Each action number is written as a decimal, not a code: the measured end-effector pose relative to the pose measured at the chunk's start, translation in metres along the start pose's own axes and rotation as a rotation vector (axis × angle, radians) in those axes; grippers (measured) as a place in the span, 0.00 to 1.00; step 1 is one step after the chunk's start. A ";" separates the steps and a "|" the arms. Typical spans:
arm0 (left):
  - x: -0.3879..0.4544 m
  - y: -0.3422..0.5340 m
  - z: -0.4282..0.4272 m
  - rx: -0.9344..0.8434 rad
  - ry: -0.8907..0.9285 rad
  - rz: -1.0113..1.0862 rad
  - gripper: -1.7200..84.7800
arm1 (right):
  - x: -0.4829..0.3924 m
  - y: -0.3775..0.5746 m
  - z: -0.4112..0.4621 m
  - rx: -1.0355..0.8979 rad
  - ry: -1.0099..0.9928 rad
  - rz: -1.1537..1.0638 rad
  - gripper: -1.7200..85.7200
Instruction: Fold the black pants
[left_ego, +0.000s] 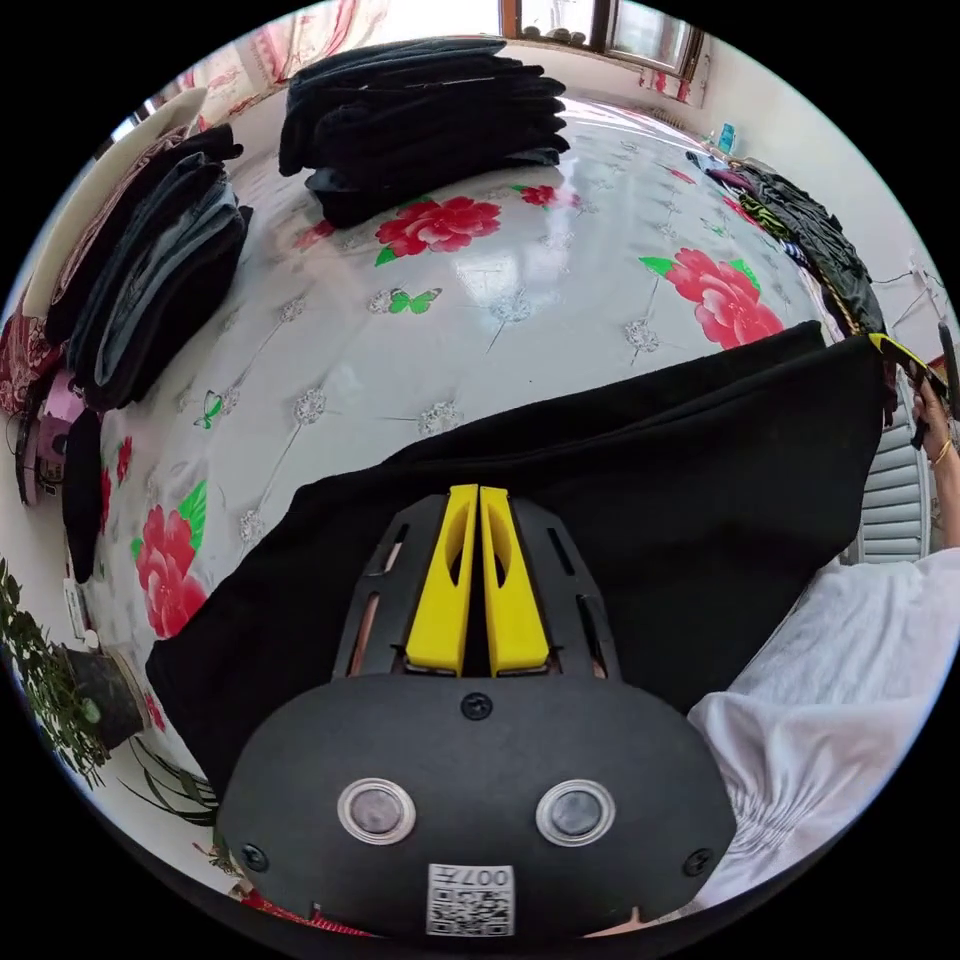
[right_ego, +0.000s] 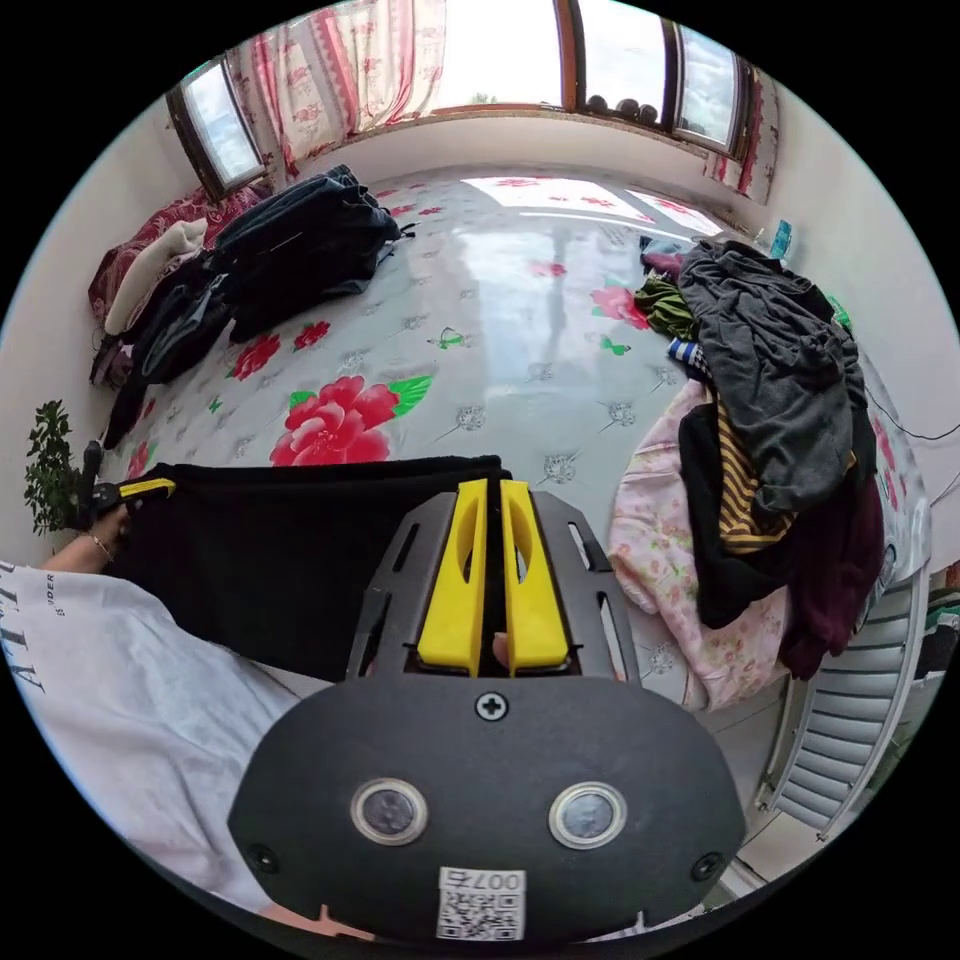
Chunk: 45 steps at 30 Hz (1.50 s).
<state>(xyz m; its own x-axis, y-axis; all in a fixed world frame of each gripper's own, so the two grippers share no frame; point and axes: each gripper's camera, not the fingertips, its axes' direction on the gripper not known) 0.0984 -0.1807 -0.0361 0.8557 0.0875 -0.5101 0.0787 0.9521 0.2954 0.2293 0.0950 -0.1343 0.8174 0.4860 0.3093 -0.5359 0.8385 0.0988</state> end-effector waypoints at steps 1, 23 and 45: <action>-0.004 -0.002 -0.006 0.016 0.001 -0.028 0.01 | 0.001 -0.007 -0.002 0.011 0.003 -0.008 0.03; -0.221 0.288 -0.237 0.198 -0.014 -0.992 0.03 | 0.186 0.167 0.047 -0.045 -0.469 0.634 0.12; -0.402 0.482 -0.334 0.397 0.259 -1.361 0.06 | 0.234 0.210 0.062 0.119 -0.654 0.928 0.02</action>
<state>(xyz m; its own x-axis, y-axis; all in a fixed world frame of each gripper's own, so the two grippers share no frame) -0.3786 0.3405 0.0413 -0.1106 -0.7148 -0.6905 0.9148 0.1983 -0.3518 0.2948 0.3691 0.0176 -0.1521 0.6553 0.7399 -0.9212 0.1773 -0.3464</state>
